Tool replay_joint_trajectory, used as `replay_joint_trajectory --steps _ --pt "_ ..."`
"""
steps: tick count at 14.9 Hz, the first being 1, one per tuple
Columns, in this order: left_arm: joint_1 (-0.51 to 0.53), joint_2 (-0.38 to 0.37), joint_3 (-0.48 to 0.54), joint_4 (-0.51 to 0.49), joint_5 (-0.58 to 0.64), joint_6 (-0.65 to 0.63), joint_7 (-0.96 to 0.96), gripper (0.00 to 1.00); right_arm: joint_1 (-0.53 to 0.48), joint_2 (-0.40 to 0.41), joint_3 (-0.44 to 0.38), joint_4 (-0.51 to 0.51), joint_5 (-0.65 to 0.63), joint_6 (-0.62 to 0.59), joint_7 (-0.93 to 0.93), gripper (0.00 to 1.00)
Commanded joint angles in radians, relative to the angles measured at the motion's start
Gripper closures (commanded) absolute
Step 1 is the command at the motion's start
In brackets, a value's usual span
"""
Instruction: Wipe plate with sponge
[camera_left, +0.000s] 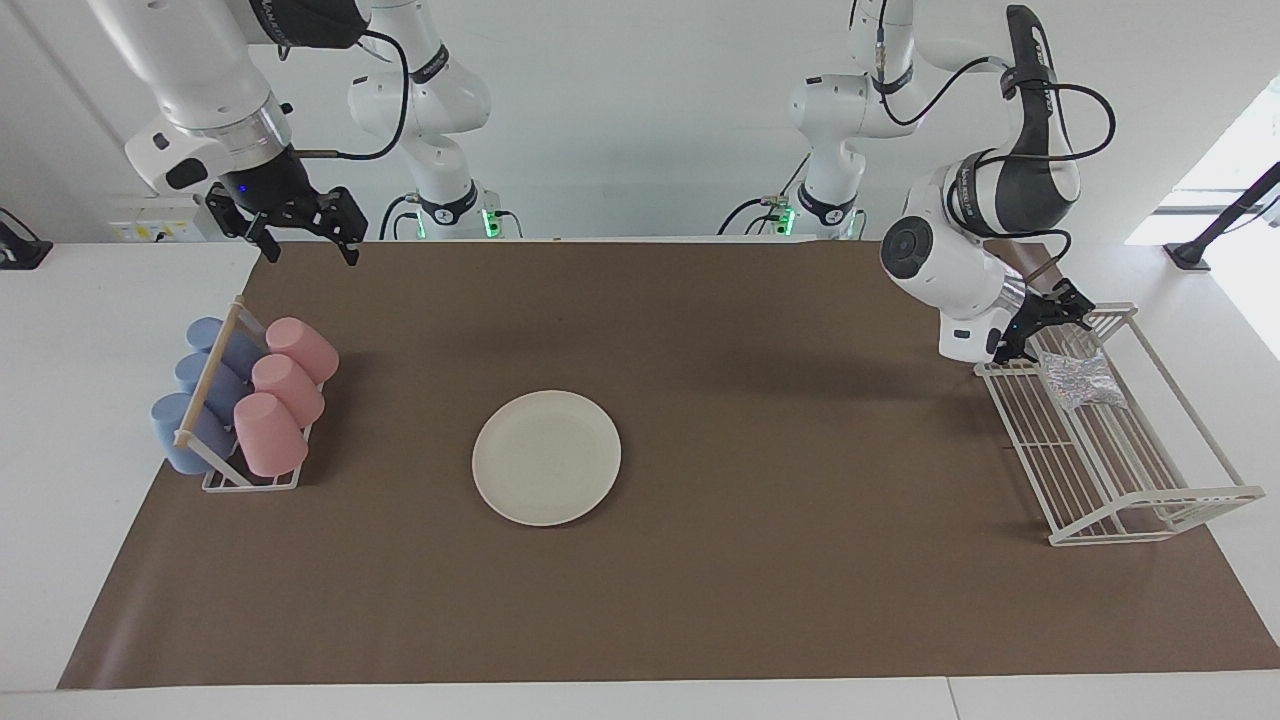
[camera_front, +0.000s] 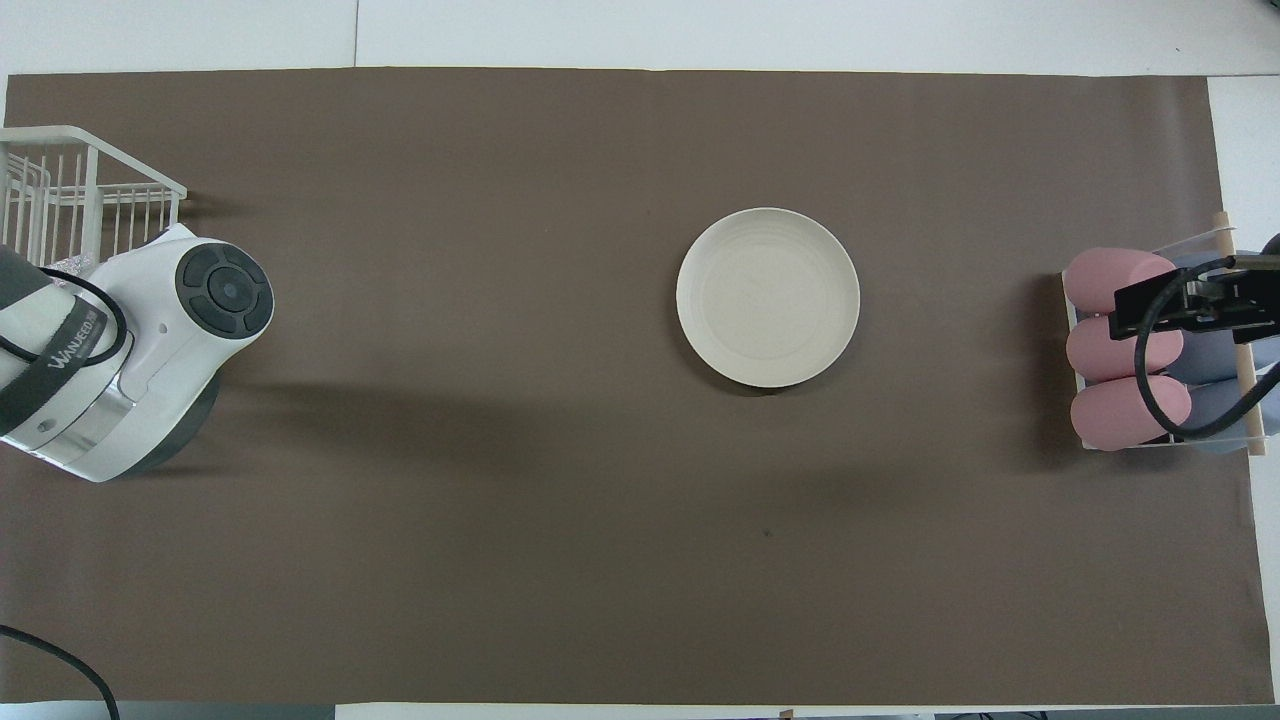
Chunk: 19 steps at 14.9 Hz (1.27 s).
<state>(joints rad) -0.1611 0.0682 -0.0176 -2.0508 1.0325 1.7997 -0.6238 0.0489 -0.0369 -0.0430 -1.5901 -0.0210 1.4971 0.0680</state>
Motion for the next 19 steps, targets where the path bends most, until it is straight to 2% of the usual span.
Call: replay_joint_trajectory --steps 1,4,6,9,14,19 --pt "-0.009 -0.024 0.011 -0.019 -0.022 0.017 -0.007 0.00 -0.006 -0.012 0.006 -0.013 0.015 0.015 -0.022 0.00" --pt "-0.011 -0.019 0.011 0.049 -0.141 0.001 -0.002 0.00 -0.006 -0.012 0.006 -0.013 0.016 0.015 -0.022 0.00" --pt "-0.011 -0.022 0.011 0.113 -0.272 -0.041 0.003 0.00 -0.006 -0.012 0.006 -0.013 0.016 0.015 -0.022 0.00" --pt "0.009 -0.057 0.027 0.242 -0.550 -0.120 0.114 0.00 -0.007 -0.012 0.006 -0.013 0.016 0.006 -0.025 0.00" --pt "0.090 -0.105 0.031 0.403 -0.800 -0.275 0.257 0.00 -0.007 -0.015 0.006 -0.011 0.018 0.005 -0.028 0.00" --pt "0.144 -0.206 0.036 0.408 -0.985 -0.371 0.467 0.00 0.000 -0.021 0.009 -0.019 0.016 0.008 -0.030 0.00"
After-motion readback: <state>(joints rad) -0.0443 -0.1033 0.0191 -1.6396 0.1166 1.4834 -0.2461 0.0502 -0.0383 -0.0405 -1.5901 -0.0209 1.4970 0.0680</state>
